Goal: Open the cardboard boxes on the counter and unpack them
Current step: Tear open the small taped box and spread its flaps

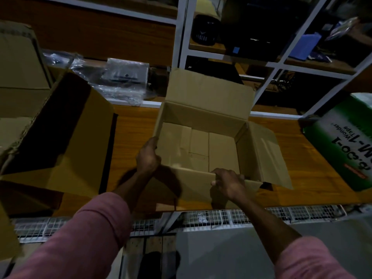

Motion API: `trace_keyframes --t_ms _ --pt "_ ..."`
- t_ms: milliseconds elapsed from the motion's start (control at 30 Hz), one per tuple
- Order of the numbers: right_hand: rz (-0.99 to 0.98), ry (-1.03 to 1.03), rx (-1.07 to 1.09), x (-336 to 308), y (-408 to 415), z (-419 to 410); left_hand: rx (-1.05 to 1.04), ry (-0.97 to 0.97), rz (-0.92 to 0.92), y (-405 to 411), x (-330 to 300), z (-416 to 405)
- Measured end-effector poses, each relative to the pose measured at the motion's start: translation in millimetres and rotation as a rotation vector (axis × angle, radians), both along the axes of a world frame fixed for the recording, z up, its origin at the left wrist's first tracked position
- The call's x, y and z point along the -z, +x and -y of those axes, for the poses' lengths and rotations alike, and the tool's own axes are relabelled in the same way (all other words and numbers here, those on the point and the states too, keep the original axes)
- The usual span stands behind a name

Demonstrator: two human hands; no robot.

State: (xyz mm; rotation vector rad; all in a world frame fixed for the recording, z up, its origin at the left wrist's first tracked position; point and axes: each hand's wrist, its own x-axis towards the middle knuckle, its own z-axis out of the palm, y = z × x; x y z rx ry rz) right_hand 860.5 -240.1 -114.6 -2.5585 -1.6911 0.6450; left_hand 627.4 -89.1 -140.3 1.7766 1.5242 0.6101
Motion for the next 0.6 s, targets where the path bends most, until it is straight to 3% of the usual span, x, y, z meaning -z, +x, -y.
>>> trace_keyframes --t_ms 133,267,400,467,600 --pt "0.116 0.104 -0.044 21.0 -4.0 11.6 0.007 0.086 -0.035 -2.1 3.9 2.2" --pt "0.150 0.339 -0.058 40.7 -4.8 37.1 0.040 0.357 -0.290 -4.9 17.6 27.4" --pt "0.297 0.450 0.107 47.5 -22.4 57.0 0.112 0.242 -0.459 -12.6 21.7 66.3" --pt "0.272 0.433 0.224 46.0 -24.5 70.1 0.121 0.180 -0.500 -18.5 23.8 75.4" --pt "0.179 0.298 0.392 47.3 1.8 93.9 0.180 0.123 -0.411 -24.3 27.5 74.0"
